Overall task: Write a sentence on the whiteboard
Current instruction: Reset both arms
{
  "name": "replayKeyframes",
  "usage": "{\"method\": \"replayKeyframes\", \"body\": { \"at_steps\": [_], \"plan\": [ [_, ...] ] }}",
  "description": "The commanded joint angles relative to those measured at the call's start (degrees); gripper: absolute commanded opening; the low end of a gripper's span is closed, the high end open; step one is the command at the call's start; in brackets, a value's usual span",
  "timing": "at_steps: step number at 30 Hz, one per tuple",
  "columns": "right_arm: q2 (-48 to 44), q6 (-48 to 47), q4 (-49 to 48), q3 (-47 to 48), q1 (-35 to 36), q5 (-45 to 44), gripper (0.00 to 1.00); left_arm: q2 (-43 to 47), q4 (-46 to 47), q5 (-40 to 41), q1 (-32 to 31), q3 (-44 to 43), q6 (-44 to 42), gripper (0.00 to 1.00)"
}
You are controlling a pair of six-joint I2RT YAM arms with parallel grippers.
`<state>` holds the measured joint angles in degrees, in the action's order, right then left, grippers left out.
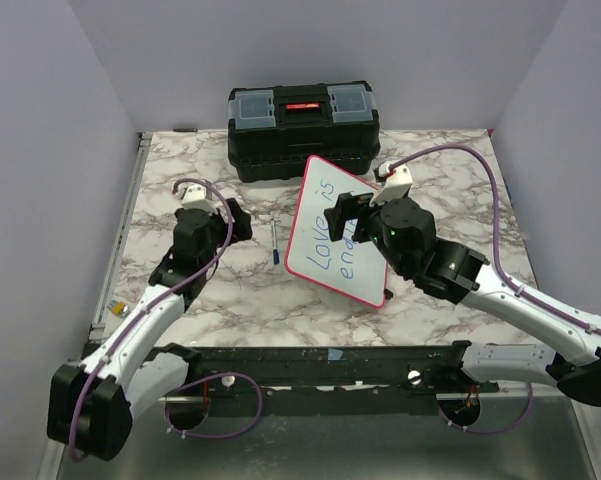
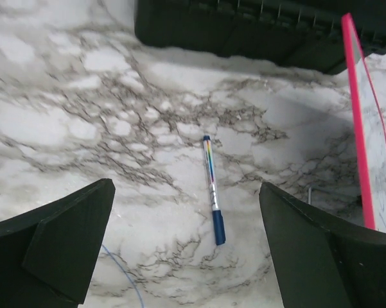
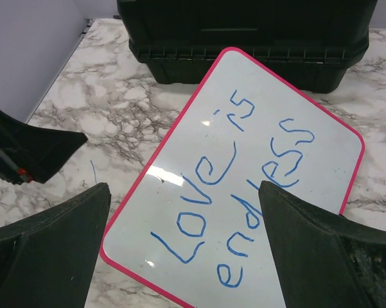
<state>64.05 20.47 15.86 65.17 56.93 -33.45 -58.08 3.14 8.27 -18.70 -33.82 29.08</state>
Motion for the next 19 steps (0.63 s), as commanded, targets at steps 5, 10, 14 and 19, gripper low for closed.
{"method": "replayKeyframes", "body": {
  "at_steps": [5, 10, 14, 19],
  "plan": [
    [-2.3, -0.6, -2.3, -1.7, 0.2, -1.3, 1.00, 13.9, -6.1, 9.1, 0.9, -4.8, -16.1, 0.99],
    [-3.4, 0.0, -2.6, -2.8, 0.1, -1.0, 1.00, 19.3, -3.4, 10.8, 1.1, -2.8, -19.3, 0.98],
    [-3.7, 0.1, -2.4, -2.9, 0.2, 0.2, 1.00, 22.7, -0.9, 10.9, 1.2, -0.7, -19.5, 0.98],
    [-2.9, 0.4, -1.1, -1.6, 0.2, 0.7, 1.00, 24.7, 0.6, 10.5, 1.2, 0.4, -20.4, 0.98]
  ]
}}
